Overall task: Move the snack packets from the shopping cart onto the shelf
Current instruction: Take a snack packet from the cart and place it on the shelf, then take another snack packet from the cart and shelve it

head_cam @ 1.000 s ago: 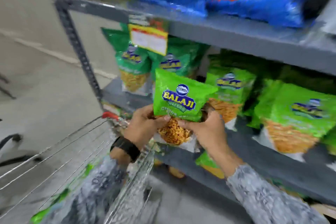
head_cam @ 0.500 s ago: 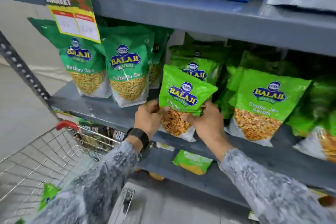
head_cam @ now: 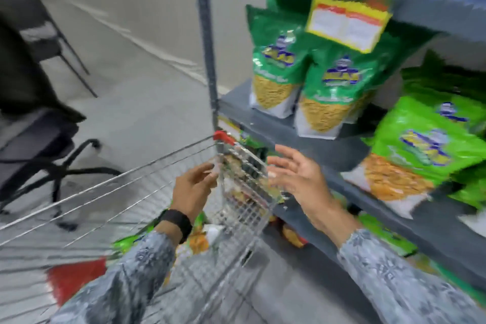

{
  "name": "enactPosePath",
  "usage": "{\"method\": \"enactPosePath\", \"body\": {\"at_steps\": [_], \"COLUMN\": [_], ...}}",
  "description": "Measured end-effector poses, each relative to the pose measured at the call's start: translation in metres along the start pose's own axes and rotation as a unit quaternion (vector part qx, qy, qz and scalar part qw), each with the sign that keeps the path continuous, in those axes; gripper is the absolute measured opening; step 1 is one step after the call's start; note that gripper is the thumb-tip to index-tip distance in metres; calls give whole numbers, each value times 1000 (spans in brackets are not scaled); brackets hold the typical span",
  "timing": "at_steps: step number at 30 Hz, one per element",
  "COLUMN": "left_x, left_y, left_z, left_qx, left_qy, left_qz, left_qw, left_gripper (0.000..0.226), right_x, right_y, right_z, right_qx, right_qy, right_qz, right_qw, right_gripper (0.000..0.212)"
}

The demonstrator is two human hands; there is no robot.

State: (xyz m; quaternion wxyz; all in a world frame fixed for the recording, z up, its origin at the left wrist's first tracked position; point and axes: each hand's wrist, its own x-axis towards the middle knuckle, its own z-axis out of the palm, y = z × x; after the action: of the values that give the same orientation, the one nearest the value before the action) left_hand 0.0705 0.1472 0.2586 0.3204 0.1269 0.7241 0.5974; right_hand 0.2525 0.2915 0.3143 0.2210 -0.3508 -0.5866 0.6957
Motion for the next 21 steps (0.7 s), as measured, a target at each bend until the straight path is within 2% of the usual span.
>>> {"method": "enactPosePath", "body": {"at_steps": [3, 6, 7, 9, 10, 11, 14, 16, 19, 21], "left_x": [24, 52, 64, 79, 84, 90, 96, 98, 89, 85], "left_y": [-48, -104, -126, -160, -177, -196, -239, -271, -287, -294], "left_z": [-53, -80, -84, -84, -83, -83, -83, -79, -72, -71], "left_qx": [-19, -28, -22, -12, 1, 28, 69, 46, -65, -130], "left_qy": [56, 95, 96, 84, 78, 71, 32, 42, 70, 79], "left_qz": [-78, -153, -182, -242, -269, -296, -338, -374, -431, -431], "left_qw": [995, 983, 978, 966, 960, 952, 938, 925, 897, 890], "left_gripper": [31, 35, 37, 44, 47, 48, 23, 32, 34, 26], "right_x": [50, 93, 107, 127, 135, 144, 159, 161, 153, 152], "right_y": [39, 86, 105, 139, 155, 174, 222, 251, 285, 294], "right_z": [66, 106, 117, 131, 138, 147, 166, 180, 196, 197], "right_qx": [-52, -234, -297, -388, -420, -449, -483, -486, -584, -606], "right_qy": [-70, -110, -128, -156, -166, -180, -233, -249, -216, -165], "right_qz": [71, 126, 138, 152, 166, 182, 204, 219, 204, 182], "right_qw": [994, 958, 936, 895, 877, 856, 819, 809, 755, 757], "right_gripper": [51, 52, 47, 19, 12, 19, 82, 94, 71, 43]}}
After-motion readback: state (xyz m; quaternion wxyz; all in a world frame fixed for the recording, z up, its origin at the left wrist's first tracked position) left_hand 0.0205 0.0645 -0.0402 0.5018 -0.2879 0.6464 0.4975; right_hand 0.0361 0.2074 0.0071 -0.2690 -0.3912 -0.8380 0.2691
